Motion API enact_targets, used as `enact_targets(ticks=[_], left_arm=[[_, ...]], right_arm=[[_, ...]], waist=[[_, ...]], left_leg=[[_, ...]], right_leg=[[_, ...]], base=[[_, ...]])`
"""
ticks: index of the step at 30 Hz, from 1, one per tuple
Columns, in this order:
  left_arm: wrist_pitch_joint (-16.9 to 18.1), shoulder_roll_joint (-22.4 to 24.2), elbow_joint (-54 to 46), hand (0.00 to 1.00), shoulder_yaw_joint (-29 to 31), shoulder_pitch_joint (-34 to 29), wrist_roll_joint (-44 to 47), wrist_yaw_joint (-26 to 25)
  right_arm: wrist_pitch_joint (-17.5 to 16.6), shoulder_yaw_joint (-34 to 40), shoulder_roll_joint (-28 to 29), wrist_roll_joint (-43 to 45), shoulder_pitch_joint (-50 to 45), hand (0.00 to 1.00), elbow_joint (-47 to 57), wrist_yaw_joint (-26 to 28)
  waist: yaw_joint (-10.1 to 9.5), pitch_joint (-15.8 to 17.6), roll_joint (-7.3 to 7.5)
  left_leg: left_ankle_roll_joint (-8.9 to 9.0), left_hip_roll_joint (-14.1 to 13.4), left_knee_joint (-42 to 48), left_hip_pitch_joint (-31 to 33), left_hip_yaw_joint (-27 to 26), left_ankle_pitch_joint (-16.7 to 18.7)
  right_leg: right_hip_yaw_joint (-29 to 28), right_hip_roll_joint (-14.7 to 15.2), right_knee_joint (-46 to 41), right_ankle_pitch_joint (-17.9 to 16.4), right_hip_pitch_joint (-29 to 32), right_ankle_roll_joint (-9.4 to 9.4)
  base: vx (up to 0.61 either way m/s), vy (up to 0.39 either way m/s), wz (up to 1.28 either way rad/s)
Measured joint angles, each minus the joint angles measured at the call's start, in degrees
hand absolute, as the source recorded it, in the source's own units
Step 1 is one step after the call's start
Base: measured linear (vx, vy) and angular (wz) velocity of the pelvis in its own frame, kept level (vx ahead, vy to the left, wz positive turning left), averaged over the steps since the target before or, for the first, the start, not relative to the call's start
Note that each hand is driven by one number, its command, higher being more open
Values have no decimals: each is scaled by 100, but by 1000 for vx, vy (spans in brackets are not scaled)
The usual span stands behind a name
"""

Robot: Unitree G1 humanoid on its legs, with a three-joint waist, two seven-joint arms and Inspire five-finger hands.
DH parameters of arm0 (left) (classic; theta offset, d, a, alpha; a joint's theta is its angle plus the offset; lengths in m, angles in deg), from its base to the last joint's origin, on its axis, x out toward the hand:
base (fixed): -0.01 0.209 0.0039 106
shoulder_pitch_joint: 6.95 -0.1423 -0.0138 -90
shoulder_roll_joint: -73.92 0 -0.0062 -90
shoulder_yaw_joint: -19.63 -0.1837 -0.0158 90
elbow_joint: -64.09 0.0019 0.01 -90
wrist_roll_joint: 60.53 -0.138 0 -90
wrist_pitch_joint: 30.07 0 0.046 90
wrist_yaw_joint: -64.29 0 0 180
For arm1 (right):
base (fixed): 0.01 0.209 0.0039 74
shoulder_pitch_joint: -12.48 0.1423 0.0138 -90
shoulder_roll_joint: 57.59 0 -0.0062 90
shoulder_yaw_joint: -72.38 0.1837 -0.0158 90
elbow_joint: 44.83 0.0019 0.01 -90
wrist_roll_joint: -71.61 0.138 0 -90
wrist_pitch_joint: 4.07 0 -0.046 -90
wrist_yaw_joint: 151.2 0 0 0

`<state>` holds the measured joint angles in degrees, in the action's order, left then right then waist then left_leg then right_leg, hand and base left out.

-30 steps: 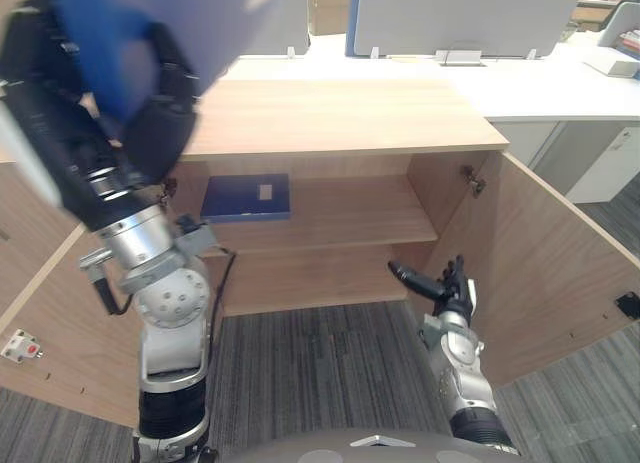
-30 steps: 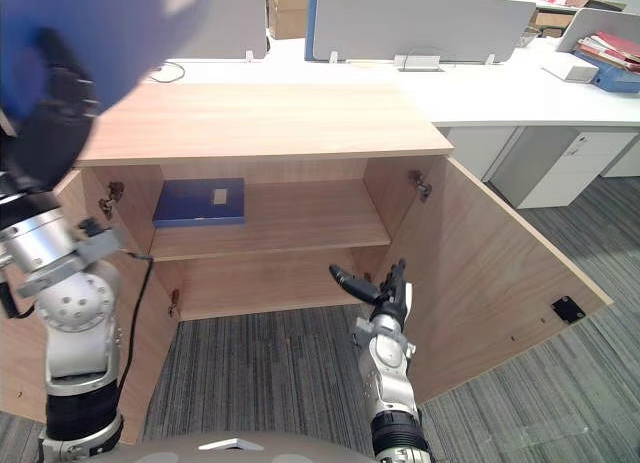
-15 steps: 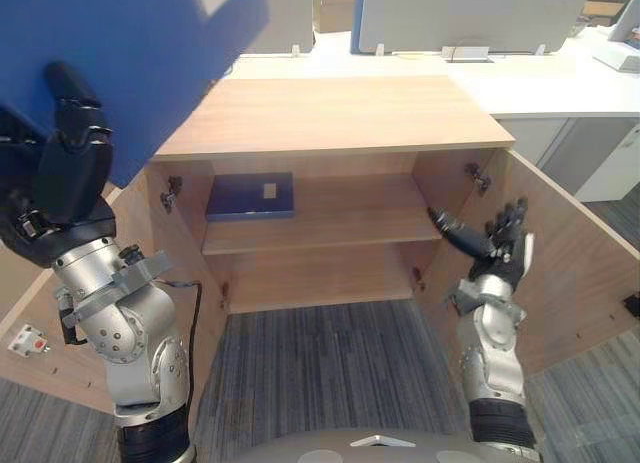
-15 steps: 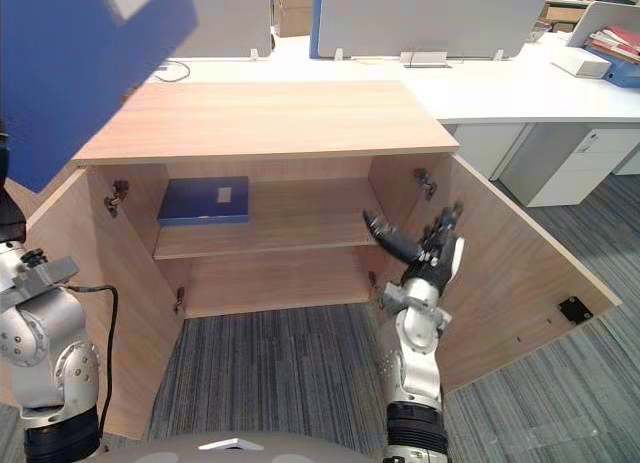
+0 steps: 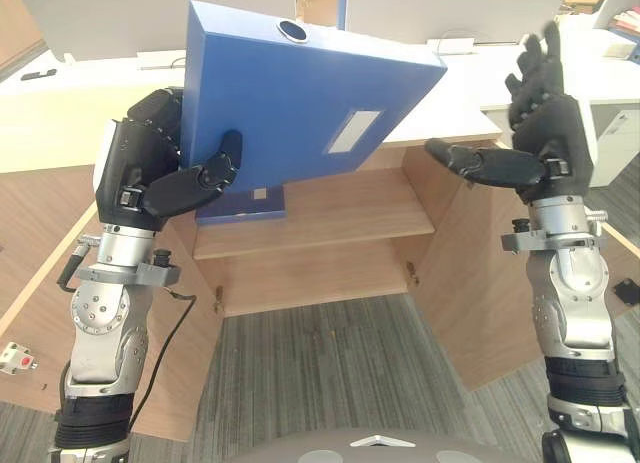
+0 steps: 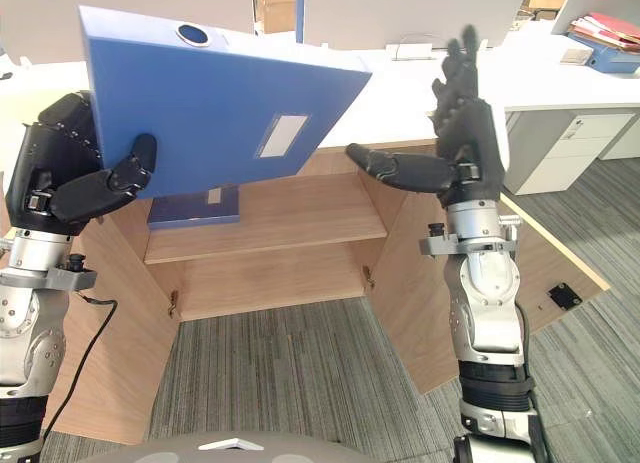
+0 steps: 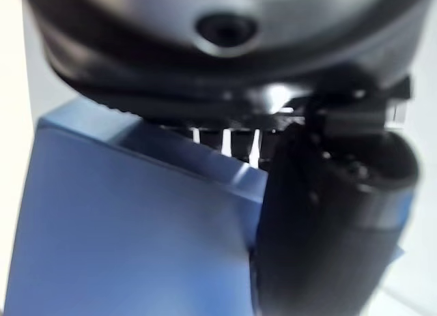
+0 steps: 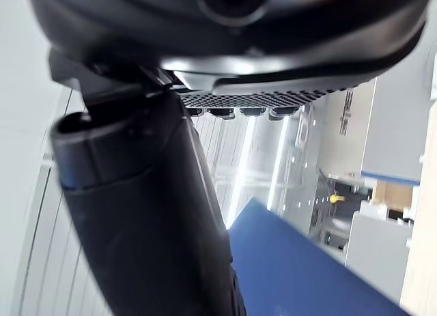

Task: Walk over to the cabinet, pick up the folder, carry it to the office cabinet, place the folder inside the office cabinet, then close the office cabinet door

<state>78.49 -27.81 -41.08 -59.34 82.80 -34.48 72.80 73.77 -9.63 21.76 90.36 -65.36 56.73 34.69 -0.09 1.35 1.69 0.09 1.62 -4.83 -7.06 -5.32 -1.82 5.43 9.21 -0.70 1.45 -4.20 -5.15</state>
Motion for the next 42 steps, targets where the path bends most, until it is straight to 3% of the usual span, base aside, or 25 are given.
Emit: enact_targets(ticks=[6, 17, 21, 28, 34, 42], left_arm=[[0, -83, 237, 0, -6, 92, -267, 18], [0, -190, 370, 0, -88, 93, -633, 47], [0, -385, 349, 0, -155, 118, -624, 181], [-27, -979, 174, 0, -158, 197, -531, 245], [-48, -1492, -128, 0, -183, 197, -349, 384], [-120, -1711, -223, 0, -260, 197, -59, 406]], right_arm=[[2, -283, -254, 18, 118, 100, -1, 391], [4, -1271, -906, -46, 857, 100, 16, 910], [6, -1880, -1132, -688, 1253, 100, 23, 947], [17, -2430, -1718, -999, 1764, 100, -130, 734], [8, -2933, -1946, -1816, 2330, 100, -428, 344], [8, -3224, -2031, -2294, 2701, 100, -494, -78]], waist=[[-113, -3, 5], [-129, -28, 26], [-150, -78, 32], [-269, -182, 41], [-285, -227, 1], [-303, -242, 11]], left_leg=[[0, -23, -1, 26, 18, 1], [6, -23, -7, 44, 18, -19], [6, -24, -4, 60, 14, -21], [6, -25, -4, 67, 16, -22], [16, -27, -7, 65, 43, -41], [19, -28, -7, 65, 64, -65]], right_leg=[[35, -23, 3, 0, 8, 1], [31, -23, -6, -3, 30, 4], [27, -25, -7, -2, 50, 4], [31, -24, -14, -1, 54, 5], [56, -24, -15, -1, 39, 5], [76, -23, -15, -1, 29, 6]], base=[[2, -5, 0], [-35, -15, 0], [0, 0, 0], [0, 0, 0], [0, 0, 1], [0, 0, 0]])
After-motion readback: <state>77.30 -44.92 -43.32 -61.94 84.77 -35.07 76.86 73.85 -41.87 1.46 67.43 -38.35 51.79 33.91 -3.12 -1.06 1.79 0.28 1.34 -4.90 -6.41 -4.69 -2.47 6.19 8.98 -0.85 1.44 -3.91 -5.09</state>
